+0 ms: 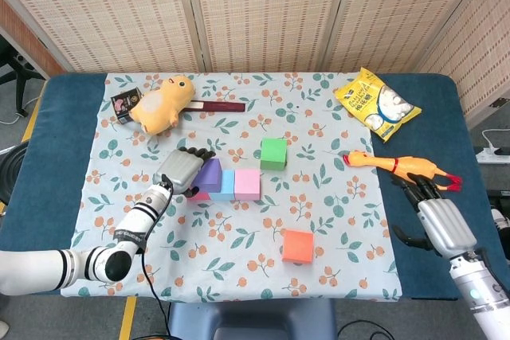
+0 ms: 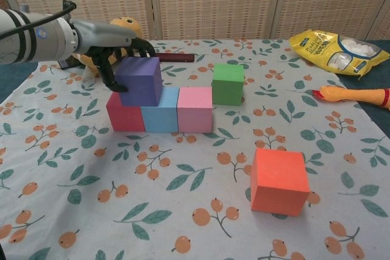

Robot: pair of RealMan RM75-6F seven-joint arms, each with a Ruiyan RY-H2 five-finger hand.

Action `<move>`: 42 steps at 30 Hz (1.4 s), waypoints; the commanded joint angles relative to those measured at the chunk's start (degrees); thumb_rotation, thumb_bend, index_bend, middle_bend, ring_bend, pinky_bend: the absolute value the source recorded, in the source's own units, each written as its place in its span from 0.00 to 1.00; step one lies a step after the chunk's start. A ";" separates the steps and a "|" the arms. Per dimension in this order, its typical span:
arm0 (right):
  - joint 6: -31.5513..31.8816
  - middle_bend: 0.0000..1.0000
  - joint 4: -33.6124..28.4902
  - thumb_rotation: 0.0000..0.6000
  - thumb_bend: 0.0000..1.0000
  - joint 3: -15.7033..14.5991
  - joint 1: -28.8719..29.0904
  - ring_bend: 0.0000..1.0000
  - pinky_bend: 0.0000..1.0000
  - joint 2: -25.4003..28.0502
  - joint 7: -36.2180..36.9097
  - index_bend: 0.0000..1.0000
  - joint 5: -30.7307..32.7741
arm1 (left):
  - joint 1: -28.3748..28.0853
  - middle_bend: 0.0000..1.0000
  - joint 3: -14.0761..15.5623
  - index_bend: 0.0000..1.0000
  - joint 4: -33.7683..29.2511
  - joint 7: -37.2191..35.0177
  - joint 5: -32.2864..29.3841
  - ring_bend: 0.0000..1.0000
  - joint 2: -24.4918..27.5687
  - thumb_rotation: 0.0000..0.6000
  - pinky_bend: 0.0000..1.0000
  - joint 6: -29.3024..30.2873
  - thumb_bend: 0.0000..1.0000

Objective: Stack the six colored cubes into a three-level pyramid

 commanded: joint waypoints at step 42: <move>-32.28 0.08 20.56 1.00 0.08 11.84 31.48 0.00 0.00 -19.71 -11.34 0.00 25.69 | 32.45 0.02 6.29 0.08 -4.58 -27.84 33.98 0.00 16.44 1.00 0.09 22.93 0.28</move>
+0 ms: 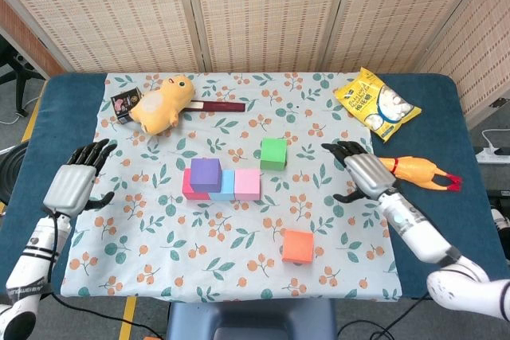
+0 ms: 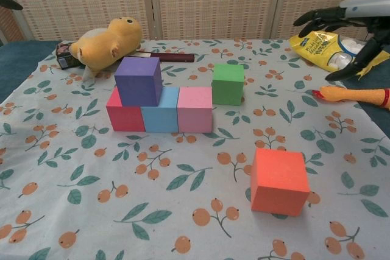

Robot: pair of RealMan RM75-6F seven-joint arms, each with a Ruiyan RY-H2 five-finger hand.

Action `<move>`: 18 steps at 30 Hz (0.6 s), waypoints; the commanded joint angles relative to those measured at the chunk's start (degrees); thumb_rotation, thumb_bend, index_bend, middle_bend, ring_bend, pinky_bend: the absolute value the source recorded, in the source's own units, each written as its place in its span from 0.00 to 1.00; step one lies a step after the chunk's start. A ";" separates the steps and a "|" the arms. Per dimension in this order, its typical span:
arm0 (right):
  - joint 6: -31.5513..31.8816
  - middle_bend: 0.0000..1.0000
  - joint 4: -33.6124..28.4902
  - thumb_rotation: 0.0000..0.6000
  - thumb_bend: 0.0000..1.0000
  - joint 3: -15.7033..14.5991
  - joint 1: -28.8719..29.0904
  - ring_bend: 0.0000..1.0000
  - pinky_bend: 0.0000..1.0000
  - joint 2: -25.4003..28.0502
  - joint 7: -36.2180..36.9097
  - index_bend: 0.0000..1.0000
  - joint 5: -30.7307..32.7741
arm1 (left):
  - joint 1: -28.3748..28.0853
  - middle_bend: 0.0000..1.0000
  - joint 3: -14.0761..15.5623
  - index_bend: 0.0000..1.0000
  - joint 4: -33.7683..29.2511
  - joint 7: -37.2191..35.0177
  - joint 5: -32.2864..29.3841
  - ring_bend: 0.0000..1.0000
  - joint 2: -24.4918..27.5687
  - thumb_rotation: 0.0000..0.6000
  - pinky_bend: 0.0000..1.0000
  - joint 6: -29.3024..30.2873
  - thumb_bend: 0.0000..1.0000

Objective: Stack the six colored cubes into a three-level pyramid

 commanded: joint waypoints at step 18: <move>-11.93 0.07 31.23 1.00 0.08 -0.59 21.11 0.00 0.00 -24.28 -15.53 0.00 17.18 | 11.28 0.02 0.72 0.09 3.76 -6.53 7.97 0.00 2.10 1.00 0.09 6.23 0.29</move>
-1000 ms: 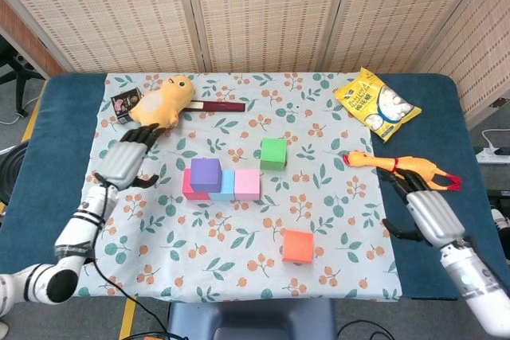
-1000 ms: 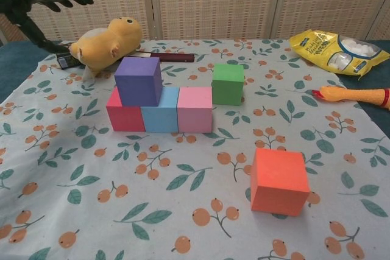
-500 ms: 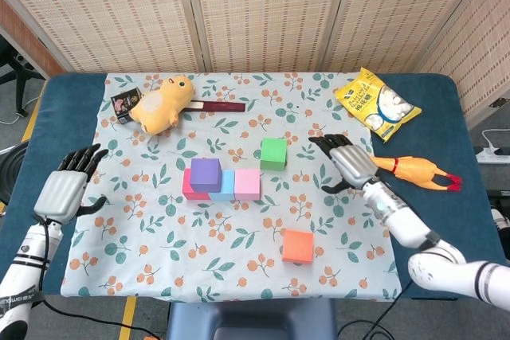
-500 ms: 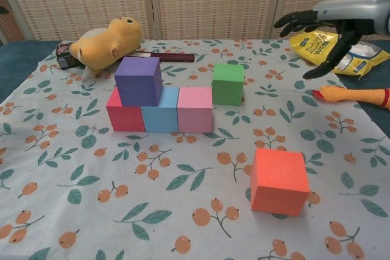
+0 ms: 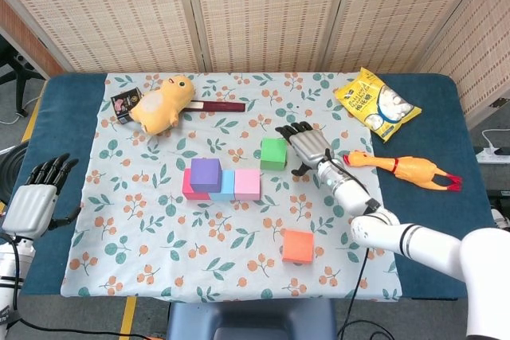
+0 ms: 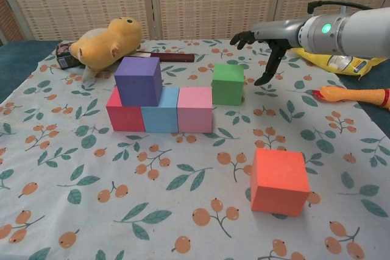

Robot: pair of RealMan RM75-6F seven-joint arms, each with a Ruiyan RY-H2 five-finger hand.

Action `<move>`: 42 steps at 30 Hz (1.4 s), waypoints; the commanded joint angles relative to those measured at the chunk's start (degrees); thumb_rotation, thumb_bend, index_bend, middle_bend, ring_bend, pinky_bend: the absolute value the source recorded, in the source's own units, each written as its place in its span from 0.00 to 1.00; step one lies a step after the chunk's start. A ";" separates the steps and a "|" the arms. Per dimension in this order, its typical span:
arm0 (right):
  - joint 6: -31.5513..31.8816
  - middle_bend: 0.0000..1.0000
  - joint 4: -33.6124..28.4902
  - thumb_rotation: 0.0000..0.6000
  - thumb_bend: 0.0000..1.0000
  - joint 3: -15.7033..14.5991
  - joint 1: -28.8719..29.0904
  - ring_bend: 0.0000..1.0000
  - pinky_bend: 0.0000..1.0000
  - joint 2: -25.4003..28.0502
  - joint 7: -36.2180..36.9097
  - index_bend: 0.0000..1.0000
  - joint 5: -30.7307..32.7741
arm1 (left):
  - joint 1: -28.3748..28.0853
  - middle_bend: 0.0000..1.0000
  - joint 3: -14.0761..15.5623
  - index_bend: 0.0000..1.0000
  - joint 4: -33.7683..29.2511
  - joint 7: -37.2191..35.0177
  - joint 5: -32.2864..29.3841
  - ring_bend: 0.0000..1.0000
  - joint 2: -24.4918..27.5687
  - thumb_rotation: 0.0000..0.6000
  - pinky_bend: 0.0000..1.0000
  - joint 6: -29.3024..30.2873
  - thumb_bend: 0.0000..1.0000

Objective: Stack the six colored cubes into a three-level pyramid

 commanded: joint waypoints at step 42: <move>-3.89 0.17 24.54 1.00 0.16 2.09 5.56 0.00 0.00 -16.12 4.74 0.39 -4.98 | 6.01 0.00 -4.36 0.09 1.21 -6.11 5.44 0.00 1.71 1.00 0.09 -1.28 0.29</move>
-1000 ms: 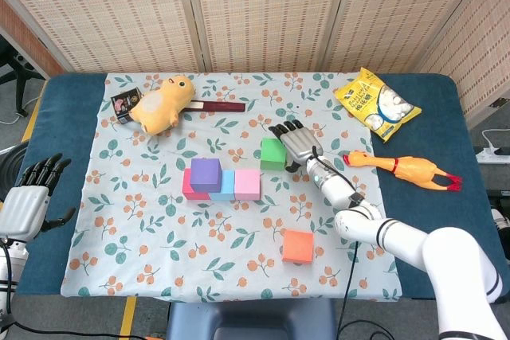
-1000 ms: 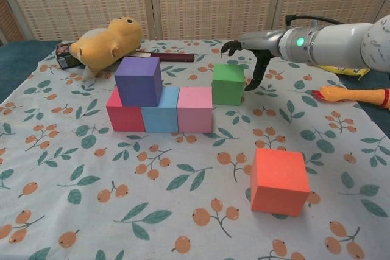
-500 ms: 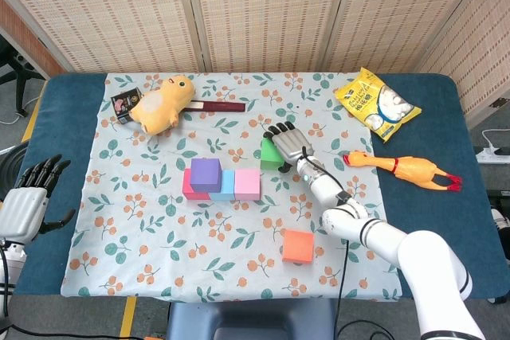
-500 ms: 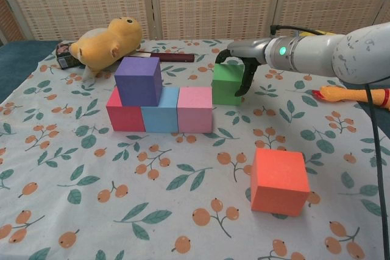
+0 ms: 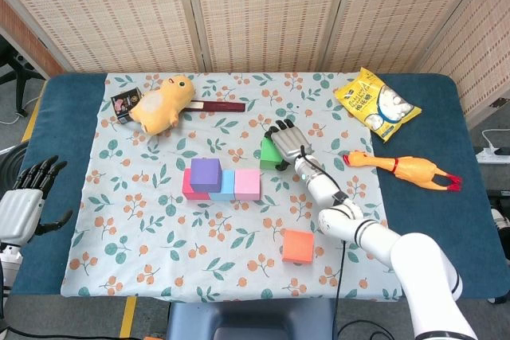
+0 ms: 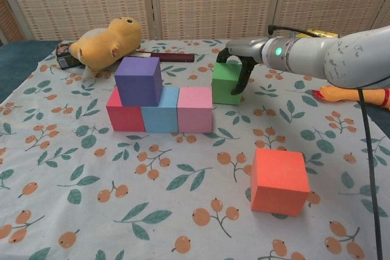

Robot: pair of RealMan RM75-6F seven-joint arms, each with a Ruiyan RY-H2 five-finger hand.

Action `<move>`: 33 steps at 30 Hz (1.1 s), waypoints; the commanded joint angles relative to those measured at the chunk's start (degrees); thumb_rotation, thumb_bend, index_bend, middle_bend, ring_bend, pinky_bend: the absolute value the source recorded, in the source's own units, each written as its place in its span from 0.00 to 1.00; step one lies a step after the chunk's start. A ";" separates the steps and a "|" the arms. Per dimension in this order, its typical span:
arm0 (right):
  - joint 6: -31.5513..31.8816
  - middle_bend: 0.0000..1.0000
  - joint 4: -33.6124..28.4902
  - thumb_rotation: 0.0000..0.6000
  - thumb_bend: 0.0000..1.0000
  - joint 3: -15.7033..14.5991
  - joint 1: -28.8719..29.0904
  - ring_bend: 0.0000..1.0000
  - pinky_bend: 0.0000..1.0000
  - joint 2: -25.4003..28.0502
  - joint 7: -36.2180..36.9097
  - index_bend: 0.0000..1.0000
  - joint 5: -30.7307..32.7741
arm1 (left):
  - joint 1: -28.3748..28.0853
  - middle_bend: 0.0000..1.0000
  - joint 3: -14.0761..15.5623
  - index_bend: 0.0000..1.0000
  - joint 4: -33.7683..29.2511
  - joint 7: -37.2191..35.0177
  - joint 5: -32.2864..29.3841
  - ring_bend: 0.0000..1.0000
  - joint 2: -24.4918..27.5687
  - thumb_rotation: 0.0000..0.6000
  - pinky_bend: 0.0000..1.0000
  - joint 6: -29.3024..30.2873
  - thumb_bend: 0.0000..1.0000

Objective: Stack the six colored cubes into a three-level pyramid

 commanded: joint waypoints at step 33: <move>17.64 0.24 -50.05 1.00 0.16 -3.99 3.86 0.00 0.00 23.22 -20.29 0.34 21.55 | 4.01 0.00 0.92 0.09 2.72 -0.52 4.30 0.00 0.09 1.00 0.09 1.71 0.28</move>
